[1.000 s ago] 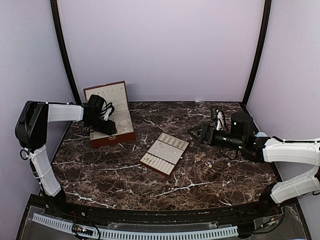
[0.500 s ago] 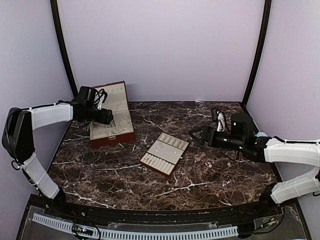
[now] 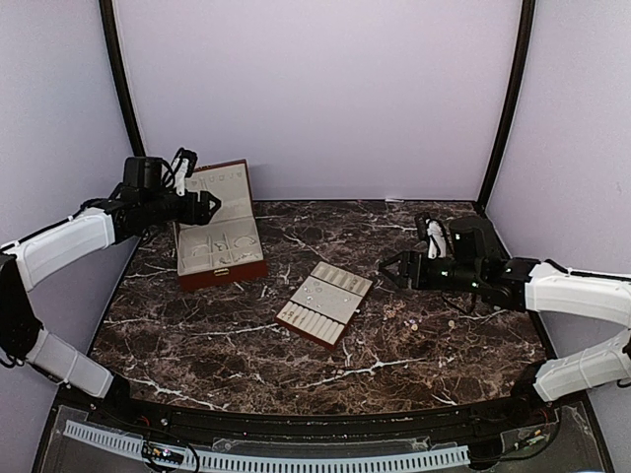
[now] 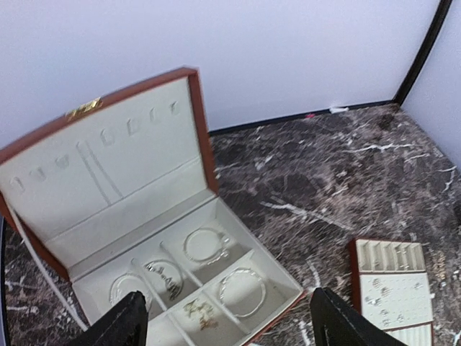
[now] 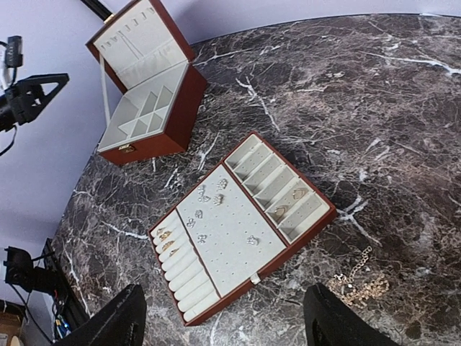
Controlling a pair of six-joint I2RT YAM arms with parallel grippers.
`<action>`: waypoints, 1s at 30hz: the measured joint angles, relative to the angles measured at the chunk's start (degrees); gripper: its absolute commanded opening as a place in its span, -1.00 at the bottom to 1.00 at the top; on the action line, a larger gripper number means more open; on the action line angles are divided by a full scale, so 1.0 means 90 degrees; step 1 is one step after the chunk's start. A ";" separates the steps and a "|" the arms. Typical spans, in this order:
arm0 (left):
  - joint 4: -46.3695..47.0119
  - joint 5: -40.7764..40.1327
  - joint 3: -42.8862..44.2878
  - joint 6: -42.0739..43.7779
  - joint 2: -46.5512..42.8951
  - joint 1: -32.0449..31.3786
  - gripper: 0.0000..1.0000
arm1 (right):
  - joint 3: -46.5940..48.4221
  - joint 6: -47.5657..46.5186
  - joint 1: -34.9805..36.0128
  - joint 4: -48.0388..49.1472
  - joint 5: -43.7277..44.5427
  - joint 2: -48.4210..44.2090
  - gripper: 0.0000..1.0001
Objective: Organize the mixed jewelry
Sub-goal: Place the bracelet in the larger divider, then pick up the earring from the center of the board.
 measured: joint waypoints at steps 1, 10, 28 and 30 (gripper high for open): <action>-0.0015 0.0104 0.0102 -0.0012 -0.0078 -0.0058 0.62 | 0.0051 -0.0015 0.0000 -0.0117 0.0068 0.0000 0.40; 0.0350 0.0809 0.0559 -0.0027 -0.0413 -0.1069 0.62 | 0.0182 0.0192 0.0080 -0.1013 0.0505 0.0495 0.16; 0.0534 0.0867 -0.0051 -0.0097 -0.0296 -0.1030 0.61 | 0.0294 0.0950 0.0294 -0.2735 0.1727 0.1054 -0.18; 0.0534 0.0872 -0.0053 -0.0126 -0.0277 -0.1030 0.61 | 0.0294 0.0979 0.0294 -0.2778 0.1761 0.1139 -0.23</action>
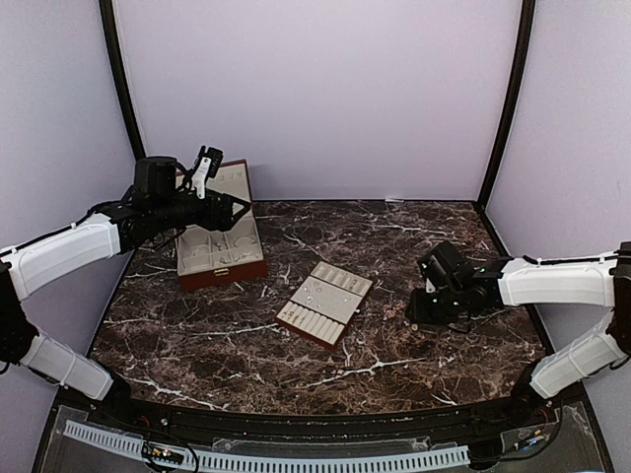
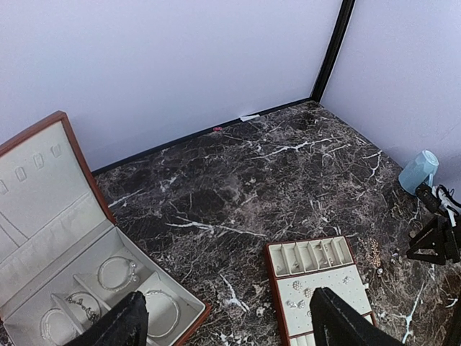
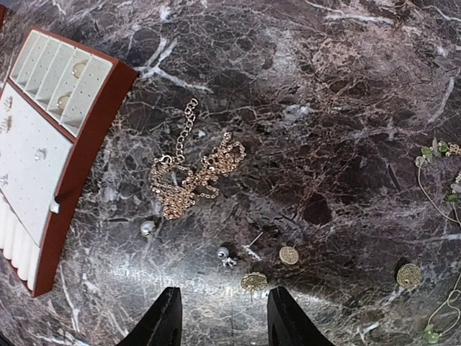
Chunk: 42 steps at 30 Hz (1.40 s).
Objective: Organize the mixed jewelry
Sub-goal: Pick up the earring from the center of the board.
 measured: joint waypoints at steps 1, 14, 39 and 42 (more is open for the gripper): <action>0.0000 0.0000 0.0000 -0.0012 0.0000 0.0000 0.61 | 0.0000 0.0019 0.0000 -0.0022 0.0019 0.0053 -0.26; 0.0005 -0.0005 -0.0032 -0.0022 0.0002 0.0000 0.61 | -0.0005 0.0187 0.0000 -0.0073 0.0010 0.0289 -0.48; 0.0005 -0.0010 -0.0034 -0.0027 0.0002 0.0000 0.61 | -0.0141 0.0466 0.0063 0.0109 -0.0114 0.0600 -0.67; 0.0005 -0.0010 -0.0034 -0.0027 0.0002 0.0000 0.61 | -0.0141 0.0478 0.0100 0.0114 -0.0073 0.0661 -0.73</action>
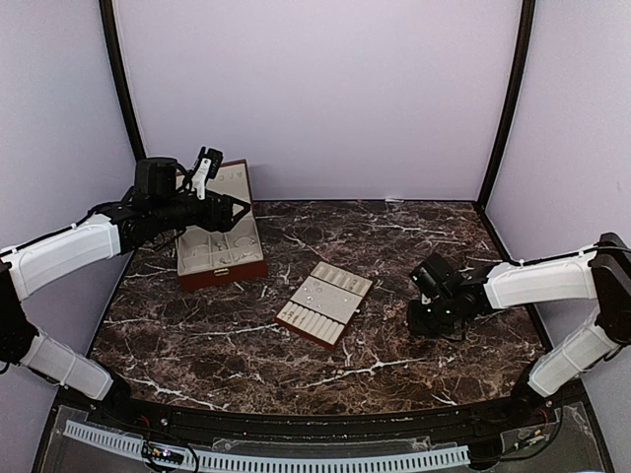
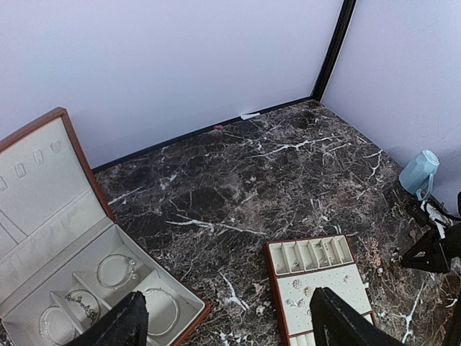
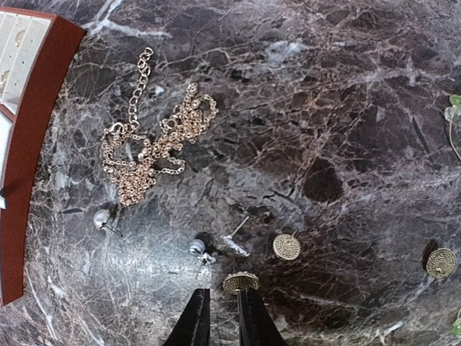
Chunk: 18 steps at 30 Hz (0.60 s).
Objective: Organize the mixed jewelry
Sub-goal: Pick up the earring from the center of the board.
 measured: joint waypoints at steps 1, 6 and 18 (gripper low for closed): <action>0.0000 0.0000 0.0000 -0.0002 0.0000 0.0000 0.61 | 0.0000 0.0002 0.0010 0.0000 0.0005 0.0027 -0.74; 0.0000 0.0000 -0.0002 -0.0002 0.0000 0.0000 0.61 | 0.0002 0.0051 0.0092 -0.0002 0.0151 0.0153 -0.90; 0.0051 -0.0007 -0.0046 -0.0005 0.0000 0.0000 0.61 | 0.0092 0.0083 0.0287 -0.0044 0.0469 0.0158 -1.00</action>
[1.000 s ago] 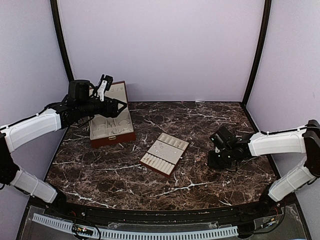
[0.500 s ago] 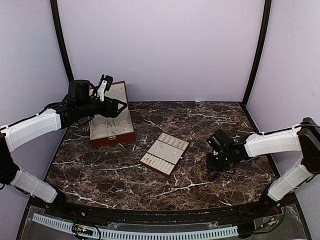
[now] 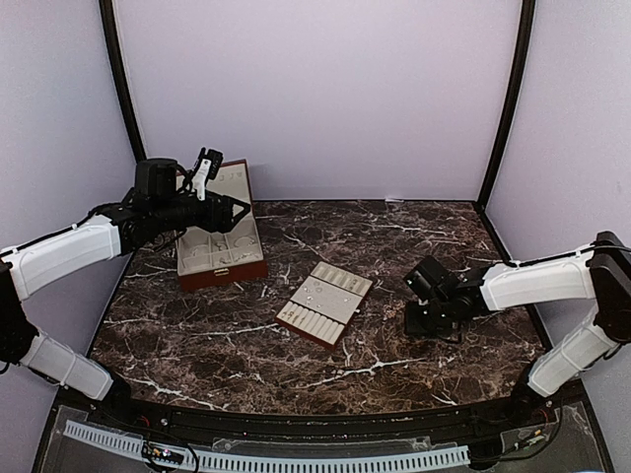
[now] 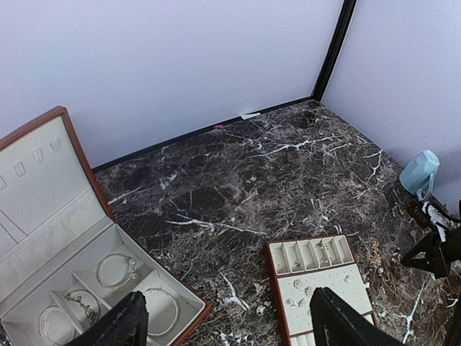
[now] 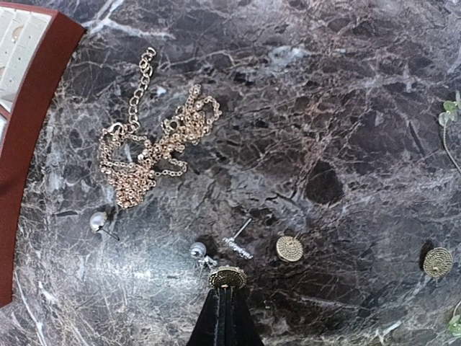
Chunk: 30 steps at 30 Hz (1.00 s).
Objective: Organize the mixed jewelry
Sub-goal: Pick up the earring from the center of the board.
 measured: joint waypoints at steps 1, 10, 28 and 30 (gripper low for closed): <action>0.0012 0.0000 -0.0007 0.0000 0.0000 0.0000 0.61 | -0.0002 0.0000 0.0000 -0.0002 0.0005 -0.0046 -1.00; 0.0243 0.0015 -0.0219 -0.0041 -0.0046 0.0000 0.61 | -0.0160 -0.0061 -0.0068 0.0743 -0.0381 -0.0763 -1.00; 0.2064 0.1464 -0.1404 0.0066 -0.0634 -0.0270 0.63 | -0.1039 -0.0704 -0.0935 0.3279 -0.3424 -0.1625 -1.00; 0.2246 0.1855 -0.1418 0.0061 -0.0556 -0.0401 0.61 | -0.1030 -0.0855 -0.0935 0.3366 -0.3762 -0.1729 -1.00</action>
